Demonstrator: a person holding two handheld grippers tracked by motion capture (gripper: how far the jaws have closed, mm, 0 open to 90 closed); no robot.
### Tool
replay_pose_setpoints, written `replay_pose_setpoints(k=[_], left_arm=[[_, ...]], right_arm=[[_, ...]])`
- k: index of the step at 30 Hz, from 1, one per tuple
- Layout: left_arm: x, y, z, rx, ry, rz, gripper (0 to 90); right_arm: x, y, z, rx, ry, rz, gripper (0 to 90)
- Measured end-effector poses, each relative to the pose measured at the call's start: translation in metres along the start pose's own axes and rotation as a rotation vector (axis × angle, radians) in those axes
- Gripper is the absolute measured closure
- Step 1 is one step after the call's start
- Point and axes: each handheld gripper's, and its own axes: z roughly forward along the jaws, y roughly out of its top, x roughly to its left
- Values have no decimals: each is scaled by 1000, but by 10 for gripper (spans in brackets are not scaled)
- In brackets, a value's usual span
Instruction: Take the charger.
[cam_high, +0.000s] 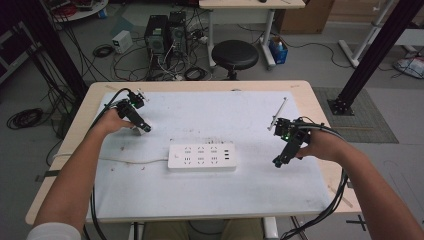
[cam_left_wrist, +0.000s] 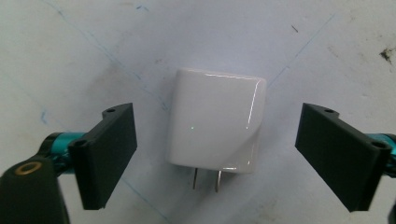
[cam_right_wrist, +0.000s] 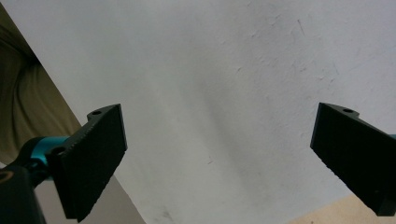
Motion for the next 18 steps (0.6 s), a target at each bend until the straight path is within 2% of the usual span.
replay_pose_setpoints(k=[1,3,7,8,10,12,15,18], left_arm=[[-1,0,2,-14,-1,-12,144],[1,1,3,-15,-4,4,187],[1,2,6,-7,-4,9,279],[1,2,8,-7,-5,-6,285],[2,1,9,9,-5,1,285],[3,1,10,4,-7,-2,290],[4,0,10,1,-20,-4,330],[2,0,11,8,-25,13,394]], right_arm=[[0,0,0,2,2,3,30],[-2,0,1,4,-1,-10,30],[-3,1,1,3,2,-6,30],[-3,1,1,5,1,-8,30],[-4,0,2,3,6,-6,30],[-5,0,2,5,6,-14,30],[-4,0,1,7,7,3,30],[-5,0,1,9,6,-3,30]])
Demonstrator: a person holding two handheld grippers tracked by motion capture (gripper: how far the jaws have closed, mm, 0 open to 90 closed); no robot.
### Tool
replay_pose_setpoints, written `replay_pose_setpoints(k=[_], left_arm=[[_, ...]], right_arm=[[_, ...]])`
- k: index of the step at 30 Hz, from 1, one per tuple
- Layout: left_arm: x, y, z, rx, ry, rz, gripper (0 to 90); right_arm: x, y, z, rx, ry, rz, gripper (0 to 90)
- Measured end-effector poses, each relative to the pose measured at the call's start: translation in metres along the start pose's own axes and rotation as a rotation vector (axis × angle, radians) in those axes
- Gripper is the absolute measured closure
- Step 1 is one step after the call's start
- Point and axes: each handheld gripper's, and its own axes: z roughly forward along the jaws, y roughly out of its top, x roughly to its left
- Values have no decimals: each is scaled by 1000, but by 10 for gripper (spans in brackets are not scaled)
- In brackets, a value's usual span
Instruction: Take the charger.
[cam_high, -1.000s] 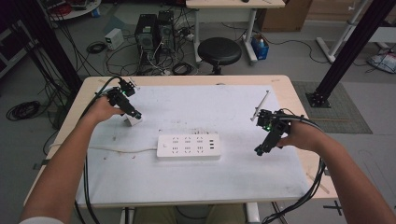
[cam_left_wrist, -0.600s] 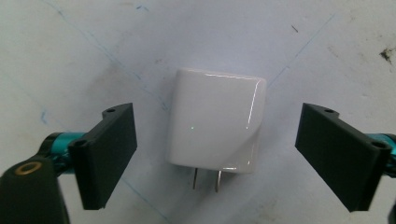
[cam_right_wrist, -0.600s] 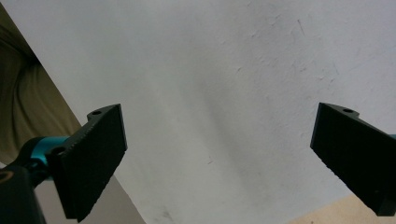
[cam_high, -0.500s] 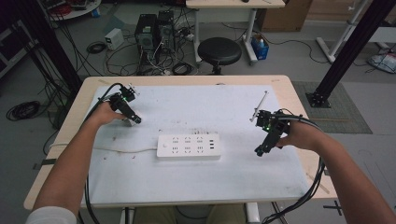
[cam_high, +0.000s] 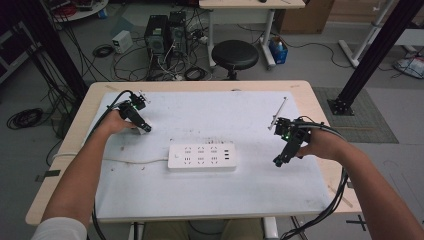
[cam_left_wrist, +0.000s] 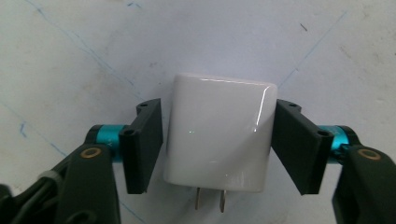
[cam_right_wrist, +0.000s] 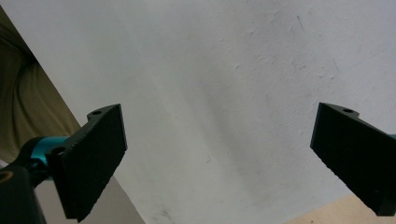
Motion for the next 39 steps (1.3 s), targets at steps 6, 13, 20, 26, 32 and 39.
replay_pose_setpoints(k=[6,13,20,26,32,39], left_arm=[[-2,-1,-1,1,17,12,424],[-9,-1,-16,-58,55,38,425],[-21,-6,-43,-104,46,58,425],[-41,-10,-71,-154,27,86,425],[-66,-15,-97,-212,16,114,425],[-96,-21,-114,-243,0,158,424]], right_arm=[[0,1,1,-1,1,1,30],[1,0,0,-9,-4,11,30],[5,1,0,-10,-7,2,30],[6,-1,-3,-18,-18,-9,30],[9,-2,-6,-43,-29,8,30],[13,-5,-5,-56,-42,14,30]])
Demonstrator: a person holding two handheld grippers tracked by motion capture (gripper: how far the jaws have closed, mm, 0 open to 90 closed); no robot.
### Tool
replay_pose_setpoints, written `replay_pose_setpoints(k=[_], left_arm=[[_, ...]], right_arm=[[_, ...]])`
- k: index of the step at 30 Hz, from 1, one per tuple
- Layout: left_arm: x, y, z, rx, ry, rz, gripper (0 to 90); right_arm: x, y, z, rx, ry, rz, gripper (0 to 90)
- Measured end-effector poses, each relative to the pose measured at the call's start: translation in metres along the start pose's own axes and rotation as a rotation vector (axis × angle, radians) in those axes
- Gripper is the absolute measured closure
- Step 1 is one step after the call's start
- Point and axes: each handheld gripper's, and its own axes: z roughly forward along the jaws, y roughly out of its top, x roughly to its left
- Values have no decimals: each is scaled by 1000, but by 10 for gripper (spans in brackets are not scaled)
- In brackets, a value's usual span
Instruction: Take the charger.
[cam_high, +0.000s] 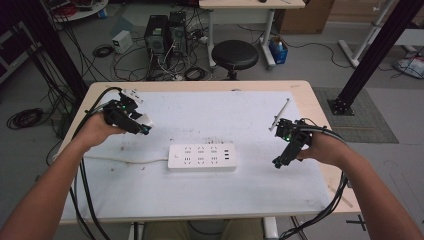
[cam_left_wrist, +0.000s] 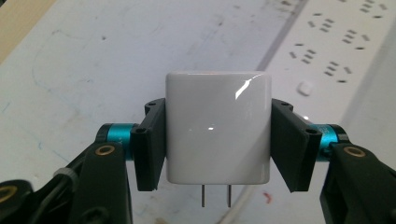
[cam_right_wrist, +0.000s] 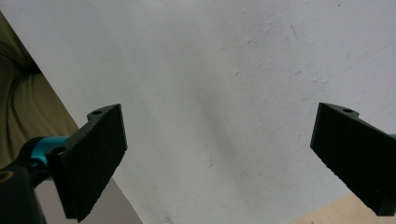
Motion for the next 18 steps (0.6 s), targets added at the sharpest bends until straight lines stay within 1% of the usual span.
replay_pose_setpoints(k=[1,2,6,7,10,11,13,14,15,16,17,18], left_arm=[[-10,1,-3,-8,1,9,424],[-13,1,-6,-5,0,19,424],[-29,2,-17,-18,2,37,424],[-32,2,-20,-19,6,45,424],[-40,5,-28,-5,9,50,424],[-40,5,-28,-5,9,50,424],[-46,8,-34,-7,3,60,424],[-46,8,-34,-7,3,60,424],[-50,11,-36,-15,-1,70,424],[-53,12,-37,-18,-3,74,424],[-53,12,-37,-18,-3,74,424],[-56,14,-38,-26,-14,83,424]], right_arm=[[0,0,0,0,-3,-4,30],[2,0,-1,-5,-3,-5,30],[2,1,-1,-17,-8,-24,30],[4,1,-1,-17,-4,-11,30],[4,2,0,-26,-8,-31,30],[5,3,0,-25,-8,-24,30],[5,3,0,-25,-10,-24,30],[6,3,0,-22,-17,-26,30],[6,3,0,-18,-24,-31,30],[6,3,0,-4,-33,-42,30],[6,3,0,-4,-33,-42,30],[8,2,0,0,-43,-43,30]])
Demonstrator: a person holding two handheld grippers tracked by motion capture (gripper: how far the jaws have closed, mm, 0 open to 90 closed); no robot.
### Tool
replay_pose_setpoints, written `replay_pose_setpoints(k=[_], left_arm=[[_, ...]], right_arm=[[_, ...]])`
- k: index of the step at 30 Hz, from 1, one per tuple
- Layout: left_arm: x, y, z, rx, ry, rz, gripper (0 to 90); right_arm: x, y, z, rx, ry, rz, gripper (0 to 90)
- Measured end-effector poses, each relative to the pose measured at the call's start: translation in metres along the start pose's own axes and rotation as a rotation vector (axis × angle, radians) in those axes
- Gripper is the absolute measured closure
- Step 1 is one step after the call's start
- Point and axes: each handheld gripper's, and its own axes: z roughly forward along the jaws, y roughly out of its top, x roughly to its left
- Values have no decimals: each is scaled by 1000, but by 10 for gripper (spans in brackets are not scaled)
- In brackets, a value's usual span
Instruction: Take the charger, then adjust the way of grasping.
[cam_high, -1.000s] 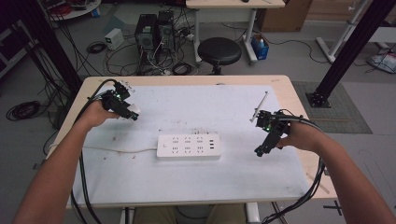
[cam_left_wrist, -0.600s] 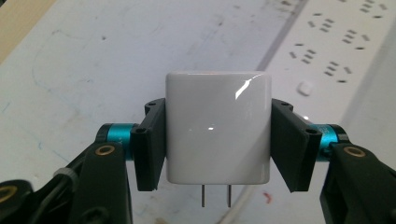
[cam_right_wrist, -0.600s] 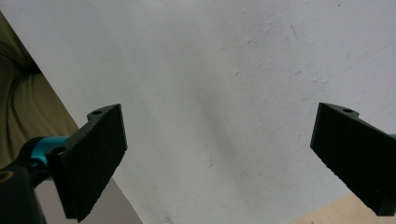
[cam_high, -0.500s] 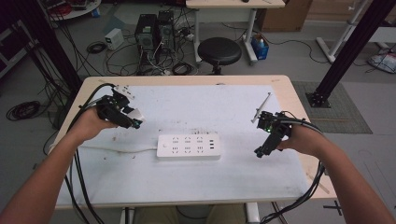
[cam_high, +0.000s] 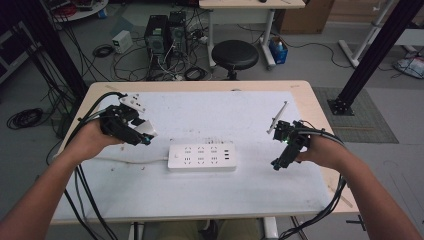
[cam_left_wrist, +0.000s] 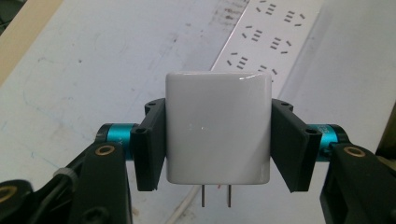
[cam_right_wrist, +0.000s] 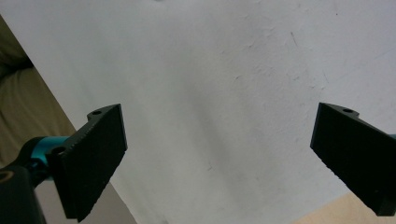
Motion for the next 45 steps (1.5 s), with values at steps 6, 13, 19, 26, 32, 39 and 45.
replay_pose_setpoints(k=[6,13,19,26,32,39,45], left_arm=[[-9,7,2,-23,-22,38,424],[-22,19,4,-42,-46,120,424],[-30,26,9,-79,-67,177,424],[-45,34,30,-120,-108,223,424],[-58,40,47,-149,-145,265,424],[-66,45,61,-175,-188,285,424],[-67,49,69,-180,-200,291,424]], right_arm=[[2,0,-6,-68,-22,33,30],[7,4,-13,-163,-29,79,30],[12,7,-14,-226,8,133,30],[13,7,-12,-423,196,307,30],[19,12,-10,-529,314,396,30],[19,9,0,-599,463,529,30],[19,9,7,-606,527,615,31]])
